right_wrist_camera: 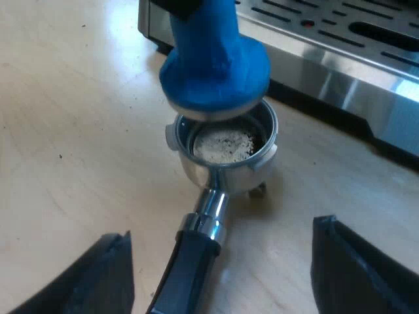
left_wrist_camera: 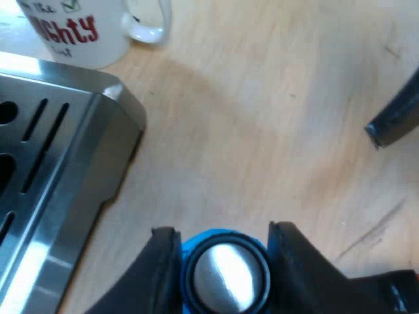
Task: Grind coffee beans and then tamp
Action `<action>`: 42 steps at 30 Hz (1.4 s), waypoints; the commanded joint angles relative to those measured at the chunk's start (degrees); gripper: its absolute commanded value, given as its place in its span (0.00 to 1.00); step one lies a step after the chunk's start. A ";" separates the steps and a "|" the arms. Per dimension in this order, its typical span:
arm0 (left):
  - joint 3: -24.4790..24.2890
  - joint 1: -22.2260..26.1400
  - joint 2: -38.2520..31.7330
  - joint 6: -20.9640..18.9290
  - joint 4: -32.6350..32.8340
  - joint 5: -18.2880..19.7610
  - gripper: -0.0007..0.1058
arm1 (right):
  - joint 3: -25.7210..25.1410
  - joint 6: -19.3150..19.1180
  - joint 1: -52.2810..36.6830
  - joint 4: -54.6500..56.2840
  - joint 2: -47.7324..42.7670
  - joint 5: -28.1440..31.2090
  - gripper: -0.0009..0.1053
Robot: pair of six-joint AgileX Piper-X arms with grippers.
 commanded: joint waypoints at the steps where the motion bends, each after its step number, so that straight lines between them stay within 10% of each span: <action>1: -0.61 -0.22 0.52 0.32 -1.18 -0.65 0.01 | -0.14 0.20 -0.27 -0.54 -0.22 -0.18 0.57; 42: -0.27 0.03 5.48 2.67 -1.18 -3.67 0.01 | -0.14 0.18 -0.27 -0.54 -0.22 -0.18 0.57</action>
